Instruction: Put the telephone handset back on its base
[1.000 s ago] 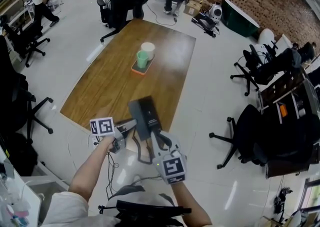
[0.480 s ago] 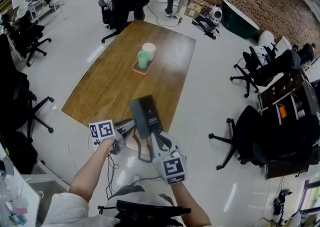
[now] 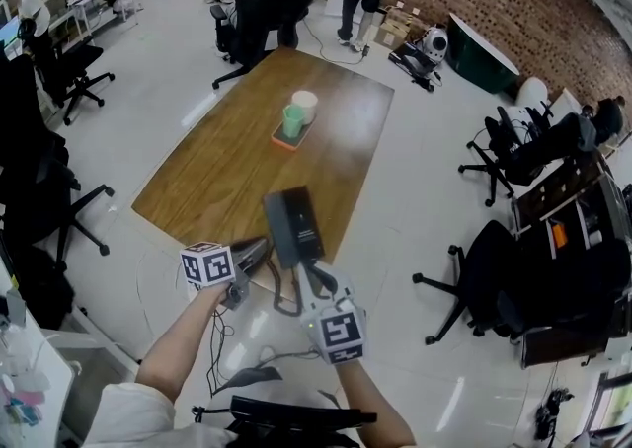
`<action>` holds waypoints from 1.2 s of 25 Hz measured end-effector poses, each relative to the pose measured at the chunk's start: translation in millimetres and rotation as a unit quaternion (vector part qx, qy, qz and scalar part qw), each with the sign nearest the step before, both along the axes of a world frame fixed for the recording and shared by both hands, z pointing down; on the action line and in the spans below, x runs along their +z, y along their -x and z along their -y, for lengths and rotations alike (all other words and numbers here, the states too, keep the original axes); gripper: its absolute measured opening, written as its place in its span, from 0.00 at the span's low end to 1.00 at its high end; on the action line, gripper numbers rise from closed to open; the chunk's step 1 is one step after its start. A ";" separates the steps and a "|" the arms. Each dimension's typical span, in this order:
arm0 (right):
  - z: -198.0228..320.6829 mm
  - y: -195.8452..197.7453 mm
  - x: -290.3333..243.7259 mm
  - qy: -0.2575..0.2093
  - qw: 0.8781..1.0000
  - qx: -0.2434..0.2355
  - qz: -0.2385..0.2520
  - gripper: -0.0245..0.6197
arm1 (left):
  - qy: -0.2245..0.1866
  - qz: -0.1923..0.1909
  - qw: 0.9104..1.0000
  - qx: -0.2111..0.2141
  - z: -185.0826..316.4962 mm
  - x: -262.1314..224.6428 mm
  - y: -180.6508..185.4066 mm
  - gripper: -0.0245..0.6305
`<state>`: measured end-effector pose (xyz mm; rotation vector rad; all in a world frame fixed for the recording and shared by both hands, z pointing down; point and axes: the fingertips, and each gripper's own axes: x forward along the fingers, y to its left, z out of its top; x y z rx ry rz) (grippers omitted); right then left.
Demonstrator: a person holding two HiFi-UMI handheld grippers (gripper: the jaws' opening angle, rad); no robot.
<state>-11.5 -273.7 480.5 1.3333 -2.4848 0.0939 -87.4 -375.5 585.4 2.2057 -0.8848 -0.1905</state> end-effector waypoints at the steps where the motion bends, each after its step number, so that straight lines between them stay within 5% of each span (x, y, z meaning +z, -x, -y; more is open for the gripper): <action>1: -2.4 1.2 -2.2 -0.002 1.000 -0.001 0.003 0.04 | -0.008 0.005 1.000 0.000 -4.0 -3.7 -0.6 0.05; 14: -37.8 -4.5 -20.0 -0.021 1.000 -0.013 0.010 0.04 | -0.091 0.032 0.995 0.008 -62.7 -61.4 -27.8 0.04; 30: -108.2 -10.2 -41.4 -0.040 0.998 -0.038 0.034 0.04 | -0.218 0.095 0.971 -0.030 -169.5 -148.0 -59.6 0.04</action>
